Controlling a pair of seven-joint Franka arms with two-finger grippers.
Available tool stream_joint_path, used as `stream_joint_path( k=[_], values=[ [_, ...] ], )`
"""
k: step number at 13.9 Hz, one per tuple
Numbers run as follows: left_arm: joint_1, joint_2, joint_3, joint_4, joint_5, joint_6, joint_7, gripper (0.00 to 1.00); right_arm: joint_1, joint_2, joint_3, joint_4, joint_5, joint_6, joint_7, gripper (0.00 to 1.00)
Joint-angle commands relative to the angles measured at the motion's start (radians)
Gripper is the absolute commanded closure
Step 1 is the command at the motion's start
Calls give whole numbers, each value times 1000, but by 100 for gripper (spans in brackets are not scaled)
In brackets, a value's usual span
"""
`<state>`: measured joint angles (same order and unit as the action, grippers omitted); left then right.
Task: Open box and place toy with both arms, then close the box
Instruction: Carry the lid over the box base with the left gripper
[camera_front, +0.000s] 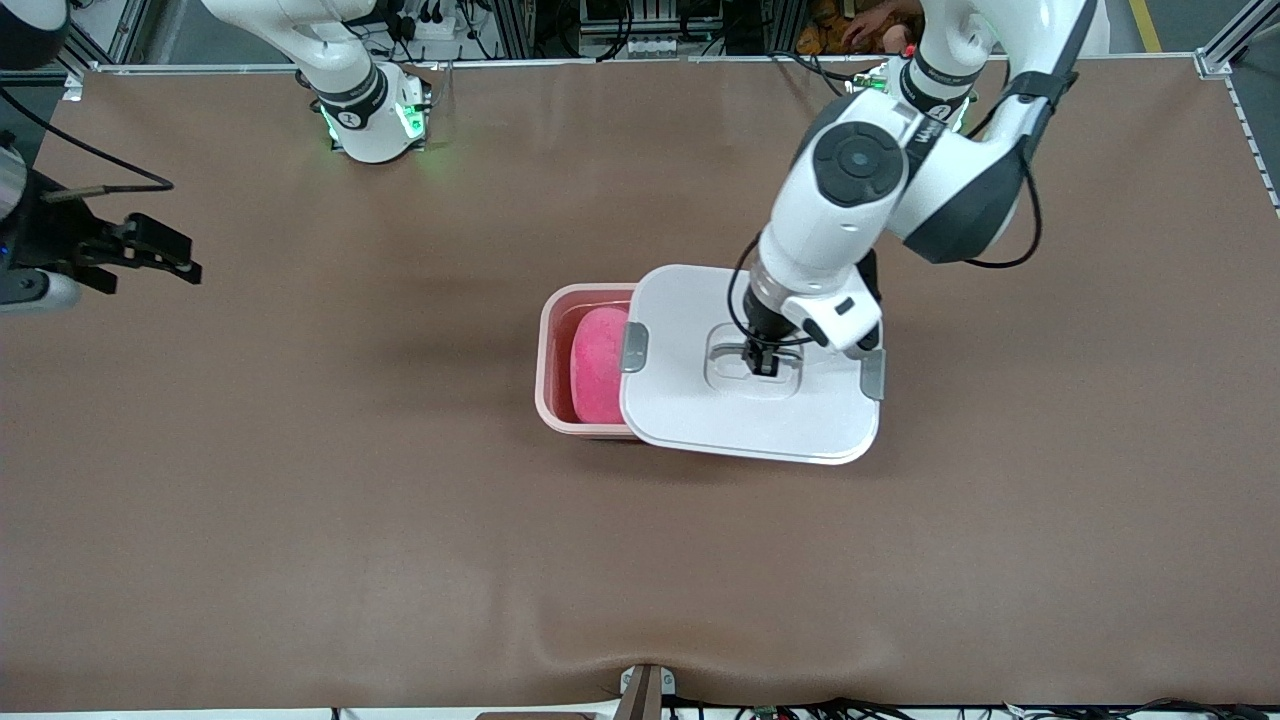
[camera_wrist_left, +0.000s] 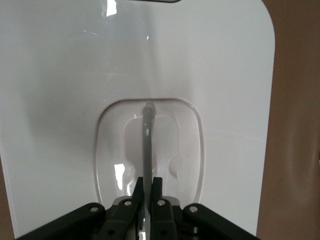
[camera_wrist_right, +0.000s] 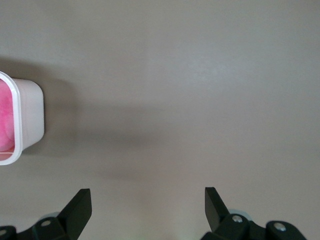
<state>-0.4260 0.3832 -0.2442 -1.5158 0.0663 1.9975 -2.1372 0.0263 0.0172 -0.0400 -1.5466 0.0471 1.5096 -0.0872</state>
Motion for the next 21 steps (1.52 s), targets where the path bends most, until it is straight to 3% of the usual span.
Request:
stream_joint_path(
  k=[1,8,12,21],
  values=[
    [-45,43,6,48,49,-2,-82,100,-63,-85,25,-73,-23,4,-35,0],
    [-126,129,16,91,79,75,-250,100,-2,-100,-11,-69,16,-35,87,0],
    [-163,172,19,115,141,75,-320,100,3,-108,-32,-64,10,-42,52,0],
    [-201,183,23,121,148,75,-355,100,4,-106,-67,-41,-7,-63,59,0]
  ],
)
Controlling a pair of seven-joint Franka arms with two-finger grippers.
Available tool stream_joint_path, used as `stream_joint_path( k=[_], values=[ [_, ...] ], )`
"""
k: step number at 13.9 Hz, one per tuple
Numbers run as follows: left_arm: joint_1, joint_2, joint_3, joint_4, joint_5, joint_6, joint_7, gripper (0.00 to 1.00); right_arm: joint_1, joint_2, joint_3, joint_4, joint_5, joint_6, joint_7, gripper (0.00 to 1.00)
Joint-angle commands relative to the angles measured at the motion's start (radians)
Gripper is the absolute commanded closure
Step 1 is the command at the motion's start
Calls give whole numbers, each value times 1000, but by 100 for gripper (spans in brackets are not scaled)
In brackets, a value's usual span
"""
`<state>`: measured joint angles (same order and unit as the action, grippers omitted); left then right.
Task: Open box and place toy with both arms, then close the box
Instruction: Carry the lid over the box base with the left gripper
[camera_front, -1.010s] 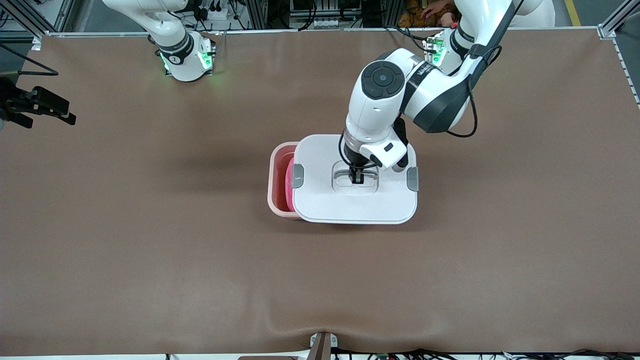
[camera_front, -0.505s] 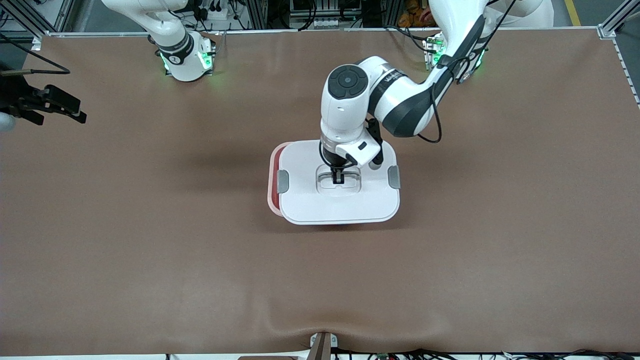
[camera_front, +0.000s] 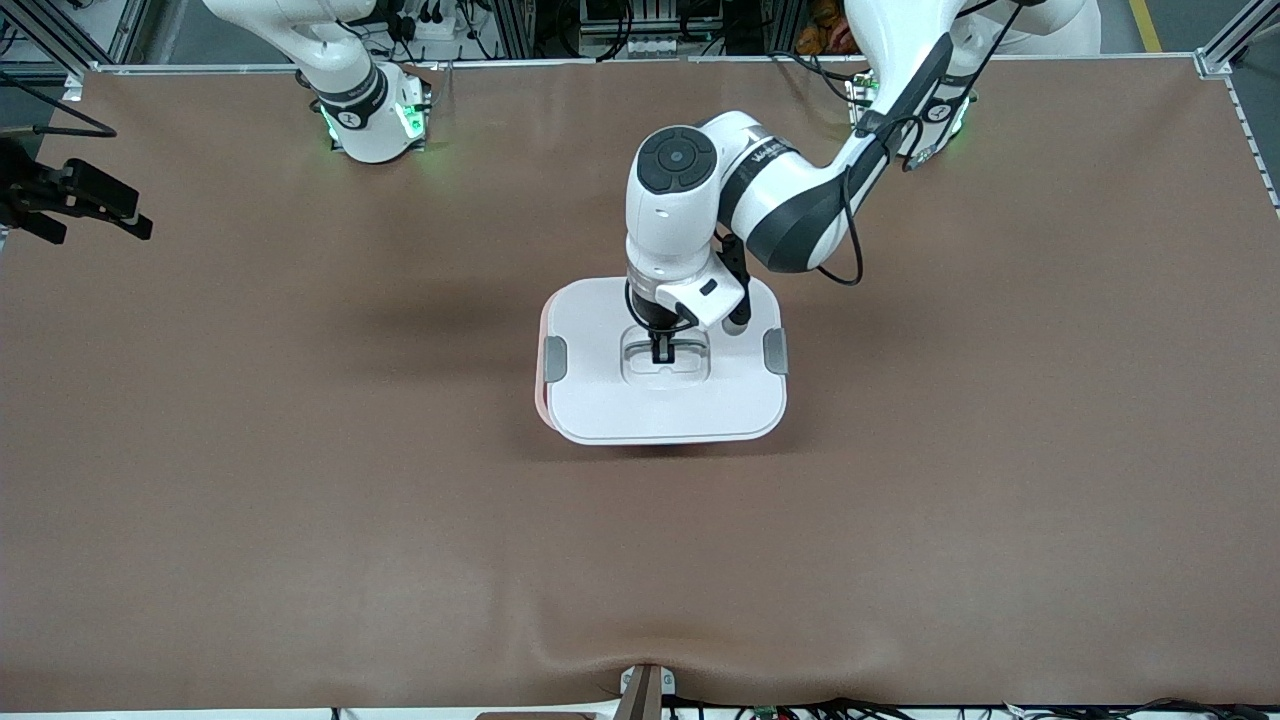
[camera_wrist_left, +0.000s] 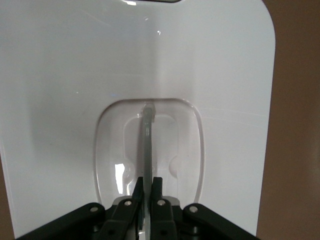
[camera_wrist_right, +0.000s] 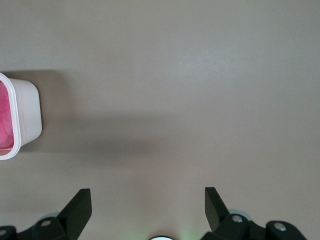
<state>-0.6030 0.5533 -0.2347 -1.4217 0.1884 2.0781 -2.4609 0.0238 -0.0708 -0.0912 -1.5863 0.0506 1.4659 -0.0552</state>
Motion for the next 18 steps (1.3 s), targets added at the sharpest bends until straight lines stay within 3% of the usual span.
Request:
stream_joint_path(
  k=[1,12,18],
  values=[
    [-26,14,14,35,29,-6,-33,100,8,-18,-16,-1,-15,-27,47,0],
    [-77,33,9,33,149,-3,-107,100,16,-18,-9,20,-37,-29,58,0],
    [-73,31,8,23,152,52,-136,100,13,-18,-7,19,-52,-22,57,0]
  ],
)
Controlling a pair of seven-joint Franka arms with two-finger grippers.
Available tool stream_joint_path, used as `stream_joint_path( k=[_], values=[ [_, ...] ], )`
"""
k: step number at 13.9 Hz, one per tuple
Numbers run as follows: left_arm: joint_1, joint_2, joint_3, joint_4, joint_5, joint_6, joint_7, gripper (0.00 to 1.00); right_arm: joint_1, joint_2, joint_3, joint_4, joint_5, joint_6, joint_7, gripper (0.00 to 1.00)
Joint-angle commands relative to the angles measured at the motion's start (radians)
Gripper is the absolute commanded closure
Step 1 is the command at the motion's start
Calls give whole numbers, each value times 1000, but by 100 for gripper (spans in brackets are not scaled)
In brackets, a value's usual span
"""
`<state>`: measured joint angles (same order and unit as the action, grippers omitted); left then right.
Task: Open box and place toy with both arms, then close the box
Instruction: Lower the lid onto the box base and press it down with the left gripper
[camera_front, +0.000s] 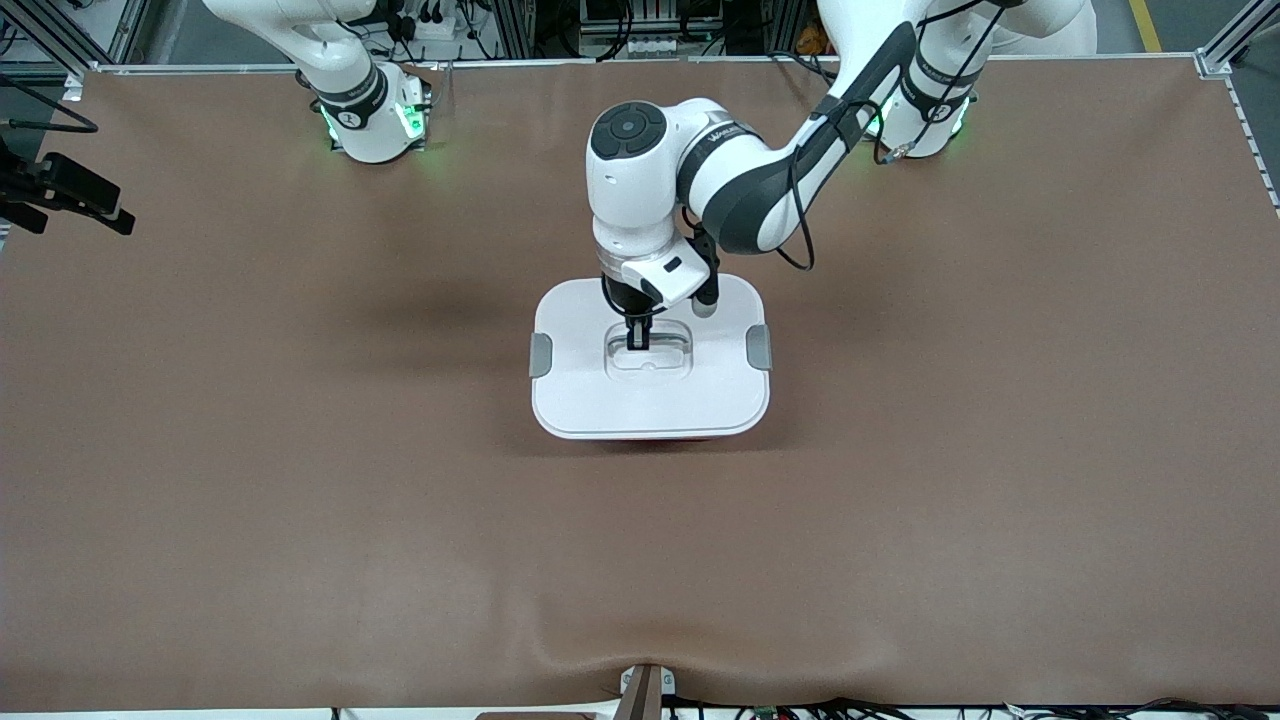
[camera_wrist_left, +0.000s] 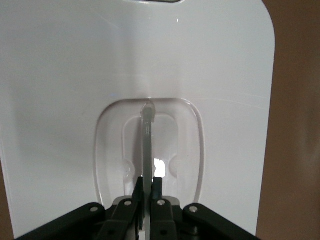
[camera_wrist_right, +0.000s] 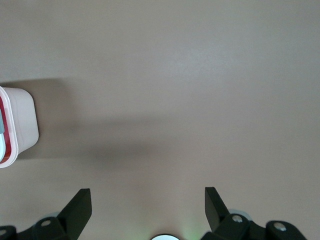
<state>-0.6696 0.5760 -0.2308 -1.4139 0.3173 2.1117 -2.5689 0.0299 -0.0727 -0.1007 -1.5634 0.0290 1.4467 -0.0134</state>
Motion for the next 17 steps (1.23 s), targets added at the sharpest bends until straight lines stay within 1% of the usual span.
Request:
stream_joint_path(
  k=[1,4,7,11,17],
  values=[
    [-7,10,5,12,25,20,-28,100,8,-16,3,-1,-34,0,15,0],
    [-1,-14,5,-46,25,71,-30,100,10,-16,3,-7,-37,0,18,0],
    [2,-28,4,-63,25,74,-31,100,10,-16,6,-7,-37,12,18,0],
    [10,-79,4,-155,23,131,-36,100,8,-13,4,-4,-24,0,27,0],
    [12,-76,5,-172,26,143,-50,100,18,-6,9,5,-21,1,24,0]
  ],
)
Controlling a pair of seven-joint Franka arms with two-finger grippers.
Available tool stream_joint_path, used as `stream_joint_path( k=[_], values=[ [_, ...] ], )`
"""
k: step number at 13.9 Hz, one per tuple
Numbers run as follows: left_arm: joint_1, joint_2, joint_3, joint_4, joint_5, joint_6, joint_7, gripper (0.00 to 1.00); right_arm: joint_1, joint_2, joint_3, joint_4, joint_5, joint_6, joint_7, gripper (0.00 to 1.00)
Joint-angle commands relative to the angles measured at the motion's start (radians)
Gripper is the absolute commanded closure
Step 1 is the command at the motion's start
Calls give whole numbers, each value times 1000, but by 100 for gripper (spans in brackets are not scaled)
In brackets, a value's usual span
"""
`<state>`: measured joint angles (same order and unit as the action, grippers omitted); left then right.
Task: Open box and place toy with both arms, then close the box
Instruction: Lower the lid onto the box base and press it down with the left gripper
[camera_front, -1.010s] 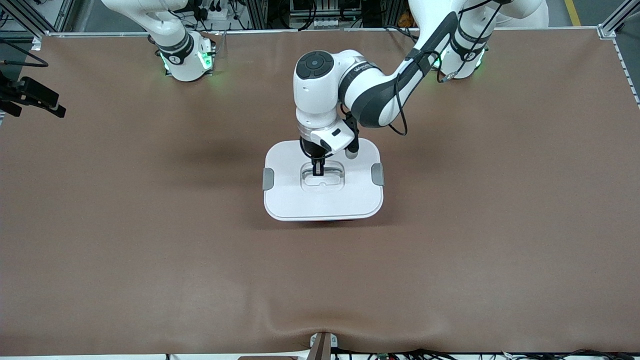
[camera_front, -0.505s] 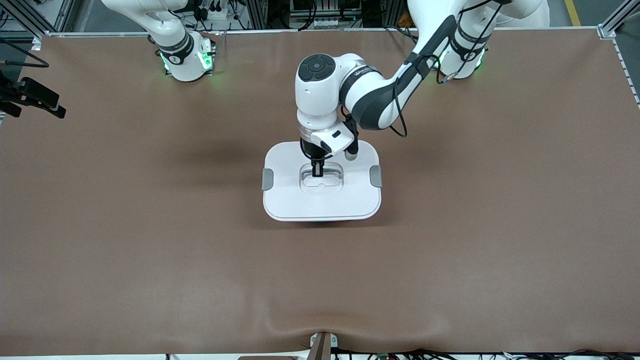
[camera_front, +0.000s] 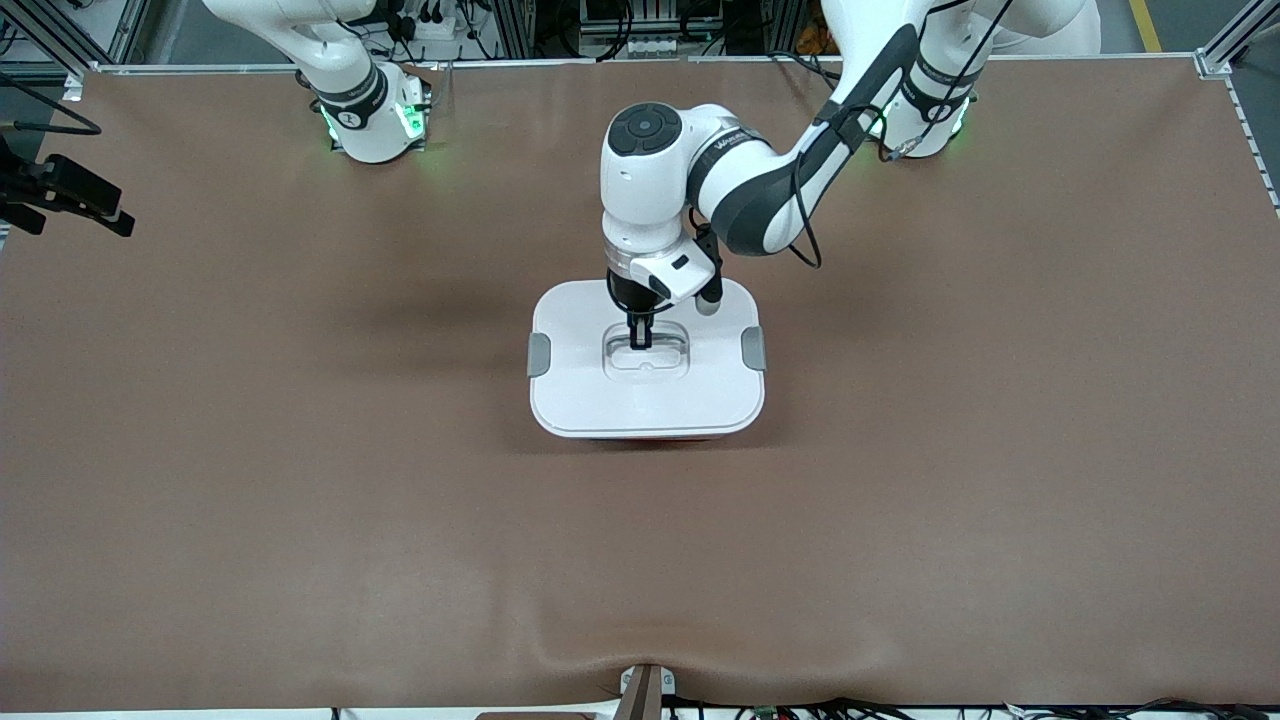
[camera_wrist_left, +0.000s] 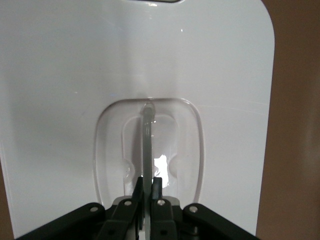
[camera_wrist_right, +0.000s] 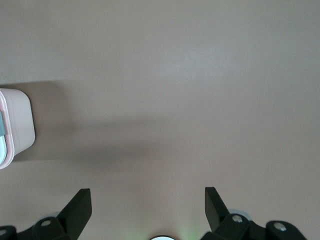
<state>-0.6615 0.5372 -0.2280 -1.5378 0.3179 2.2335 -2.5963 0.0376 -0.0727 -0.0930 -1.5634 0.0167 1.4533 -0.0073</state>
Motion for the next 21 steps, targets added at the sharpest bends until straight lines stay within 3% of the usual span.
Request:
stream_joint_path(
  k=[1,21],
  values=[
    [3,-34,3,-48,29,23,-22,100,10,-6,1,5,-9,-5,18,0],
    [3,-10,3,-68,64,80,-14,100,7,-6,1,6,-18,-7,20,0]
  ],
)
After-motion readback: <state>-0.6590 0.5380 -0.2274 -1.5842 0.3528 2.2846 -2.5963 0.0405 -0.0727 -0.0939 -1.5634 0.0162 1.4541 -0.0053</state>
